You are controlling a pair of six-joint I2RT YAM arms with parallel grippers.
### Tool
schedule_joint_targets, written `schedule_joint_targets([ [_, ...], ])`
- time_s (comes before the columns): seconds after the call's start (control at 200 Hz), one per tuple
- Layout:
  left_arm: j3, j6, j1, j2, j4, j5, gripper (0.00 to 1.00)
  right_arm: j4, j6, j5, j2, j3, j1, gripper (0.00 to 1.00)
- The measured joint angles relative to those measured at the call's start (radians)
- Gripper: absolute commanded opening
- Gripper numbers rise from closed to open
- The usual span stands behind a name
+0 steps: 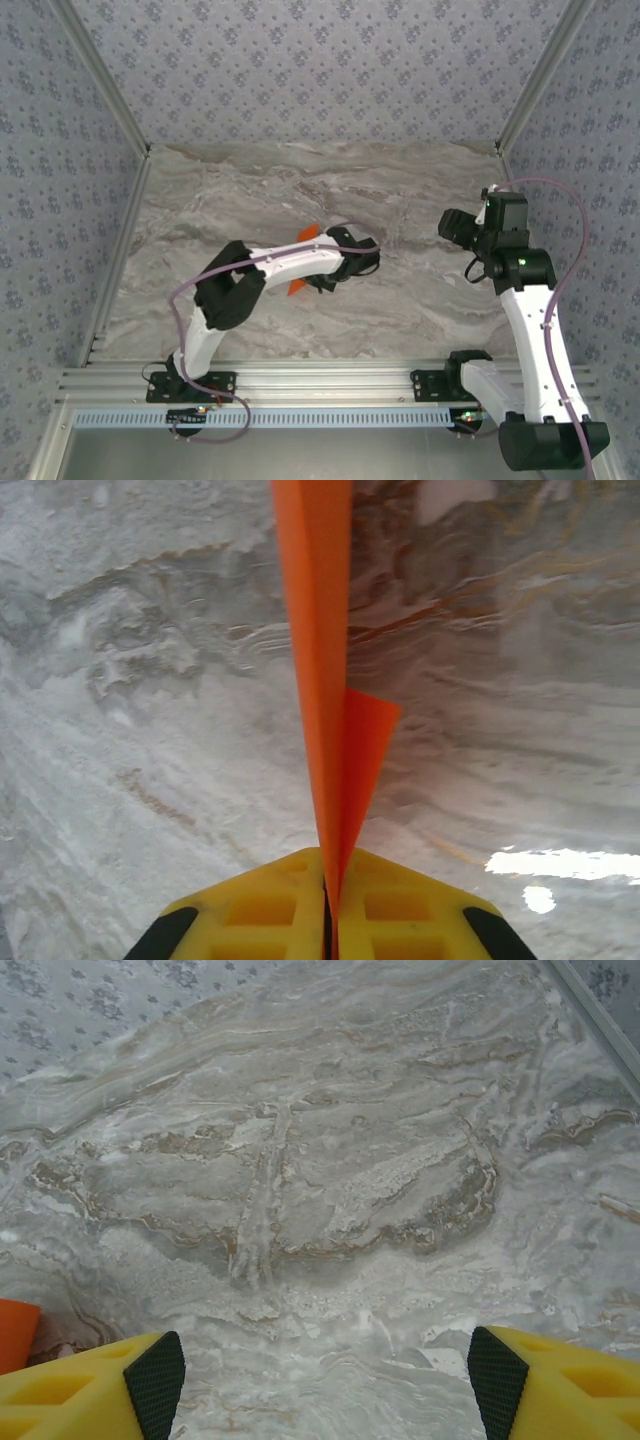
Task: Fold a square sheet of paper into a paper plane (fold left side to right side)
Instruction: Turn over the paper at the center of the table.
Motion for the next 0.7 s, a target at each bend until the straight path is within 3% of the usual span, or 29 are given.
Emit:
schedule_joint_targets([
  [0.32, 0.116, 0.050, -0.014, 0.112, 0.038, 0.171, 0.25, -0.013, -0.016, -0.040, 0.000, -0.018, -0.038, 0.78],
  [0.7, 0.173, 0.152, 0.026, 0.133, 0.211, 0.424, 0.57, -0.005, -0.033, -0.162, 0.008, -0.050, -0.055, 0.78],
])
